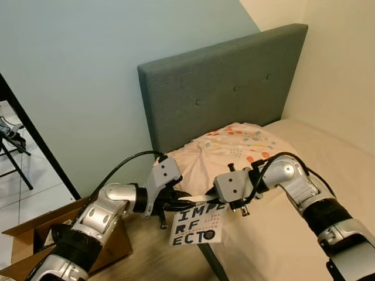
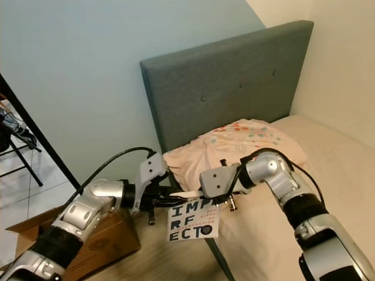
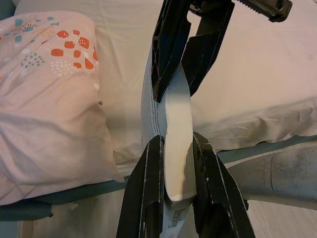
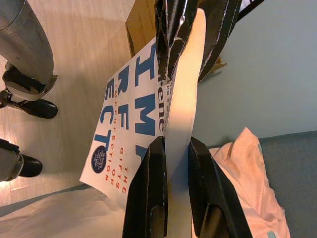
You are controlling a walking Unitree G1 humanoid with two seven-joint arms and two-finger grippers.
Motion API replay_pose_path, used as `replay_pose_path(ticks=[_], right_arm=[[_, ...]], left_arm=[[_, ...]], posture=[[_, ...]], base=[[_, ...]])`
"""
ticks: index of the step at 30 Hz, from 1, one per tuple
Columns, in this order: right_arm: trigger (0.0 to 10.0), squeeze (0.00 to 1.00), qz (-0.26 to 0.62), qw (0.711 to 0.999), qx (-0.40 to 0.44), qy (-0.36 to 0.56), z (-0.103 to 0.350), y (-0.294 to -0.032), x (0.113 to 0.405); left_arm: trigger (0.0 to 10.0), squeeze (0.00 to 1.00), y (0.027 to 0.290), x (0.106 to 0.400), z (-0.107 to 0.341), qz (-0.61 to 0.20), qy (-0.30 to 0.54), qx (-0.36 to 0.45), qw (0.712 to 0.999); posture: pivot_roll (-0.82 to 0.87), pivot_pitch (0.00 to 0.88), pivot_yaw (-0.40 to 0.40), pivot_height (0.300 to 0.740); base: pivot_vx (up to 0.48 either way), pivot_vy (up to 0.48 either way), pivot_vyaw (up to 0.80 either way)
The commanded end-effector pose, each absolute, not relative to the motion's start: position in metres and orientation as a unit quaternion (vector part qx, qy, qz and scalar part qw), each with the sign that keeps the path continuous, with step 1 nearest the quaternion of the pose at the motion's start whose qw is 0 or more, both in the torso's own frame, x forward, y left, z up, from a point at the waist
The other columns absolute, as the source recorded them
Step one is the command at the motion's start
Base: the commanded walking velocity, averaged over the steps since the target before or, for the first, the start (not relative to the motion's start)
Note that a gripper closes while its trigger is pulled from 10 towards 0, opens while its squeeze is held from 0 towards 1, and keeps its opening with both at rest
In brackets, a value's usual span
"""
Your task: Clean up the room
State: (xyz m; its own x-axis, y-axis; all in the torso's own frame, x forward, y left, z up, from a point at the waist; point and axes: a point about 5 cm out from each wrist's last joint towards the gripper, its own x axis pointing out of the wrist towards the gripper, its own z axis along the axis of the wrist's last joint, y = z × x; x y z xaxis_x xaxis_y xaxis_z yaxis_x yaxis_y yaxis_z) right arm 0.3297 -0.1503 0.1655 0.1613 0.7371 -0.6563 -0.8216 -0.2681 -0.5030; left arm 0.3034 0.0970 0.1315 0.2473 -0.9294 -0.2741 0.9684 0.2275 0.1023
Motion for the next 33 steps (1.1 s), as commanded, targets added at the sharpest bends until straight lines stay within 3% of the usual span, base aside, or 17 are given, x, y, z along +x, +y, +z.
replay_pose_path(ticks=[1,6,7,8,9,10,14,15,16,17,31,32,33], right_arm=[[10.0,0.0,0.644,0.605,-0.468,0.02,0.171,-0.143,0.331],[10.0,0.0,0.644,0.605,-0.468,0.02,0.171,-0.143,0.332],[10.0,0.0,0.643,0.605,-0.468,0.019,0.171,-0.143,0.332],[10.0,0.0,0.643,0.605,-0.468,0.019,0.171,-0.143,0.332],[10.0,0.0,0.643,0.605,-0.469,0.019,0.171,-0.143,0.332],[10.0,0.0,0.643,0.605,-0.469,0.018,0.171,-0.143,0.332],[10.0,0.0,0.643,0.605,-0.47,0.018,0.172,-0.142,0.332],[10.0,0.0,0.643,0.605,-0.47,0.017,0.173,-0.142,0.332],[10.0,0.0,0.643,0.605,-0.47,0.017,0.173,-0.142,0.332],[10.0,0.0,0.643,0.605,-0.47,0.016,0.173,-0.142,0.332],[10.0,0.0,0.65,0.598,-0.47,0.01,0.179,-0.137,0.332],[10.0,0.0,0.65,0.597,-0.47,0.009,0.179,-0.136,0.332],[10.0,0.0,0.65,0.597,-0.47,0.009,0.179,-0.136,0.332]], left_arm=[[0.0,0.0,0.102,0.301,0.125,-0.613,0.095,0.12,0.775],[0.0,0.0,0.102,0.3,0.125,-0.617,0.094,0.124,0.771],[0.8,0.0,0.102,0.3,0.126,-0.615,0.089,0.134,0.772],[0.8,0.0,0.102,0.3,0.126,-0.615,0.089,0.134,0.772],[10.0,0.12,0.102,0.3,0.126,-0.612,0.085,0.141,0.773],[10.0,1.0,0.102,0.3,0.126,-0.613,0.086,0.143,0.772],[10.0,1.0,0.102,0.3,0.123,-0.617,0.092,0.158,0.765],[10.0,0.71,0.102,0.3,0.122,-0.617,0.095,0.162,0.764],[10.0,0.71,0.102,0.3,0.122,-0.617,0.095,0.162,0.764],[10.0,0.0,0.102,0.299,0.121,-0.618,0.098,0.165,0.763],[10.0,0.0,0.099,0.302,0.114,-0.61,0.104,0.162,0.769],[5.7,0.0,0.099,0.305,0.115,-0.604,0.101,0.16,0.774],[5.7,0.0,0.099,0.305,0.115,-0.604,0.101,0.16,0.774]], posture=[[-0.07,0.039,0.083,0.74],[-0.07,0.039,0.082,0.74],[-0.07,0.039,0.082,0.74],[-0.07,0.039,0.082,0.74],[-0.07,0.039,0.082,0.74],[-0.07,0.04,0.084,0.74],[-0.08,0.04,0.085,0.74],[-0.08,0.04,0.086,0.74],[-0.08,0.04,0.086,0.74],[-0.08,0.04,0.086,0.74],[-0.08,0.04,0.094,0.74],[-0.08,0.04,0.094,0.74],[-0.08,0.04,0.094,0.74]], base=[[0.0,0.0,0.0],[0.0,0.0,0.0],[0.0,0.0,0.0],[0.0,0.0,0.0],[0.0,0.0,0.0],[0.0,0.0,0.0],[0.0,0.0,0.0],[0.0,0.0,0.0],[0.0,0.0,0.0],[0.0,0.0,0.0],[0.0,0.0,0.0],[0.0,0.0,0.0],[0.0,0.0,0.0]])
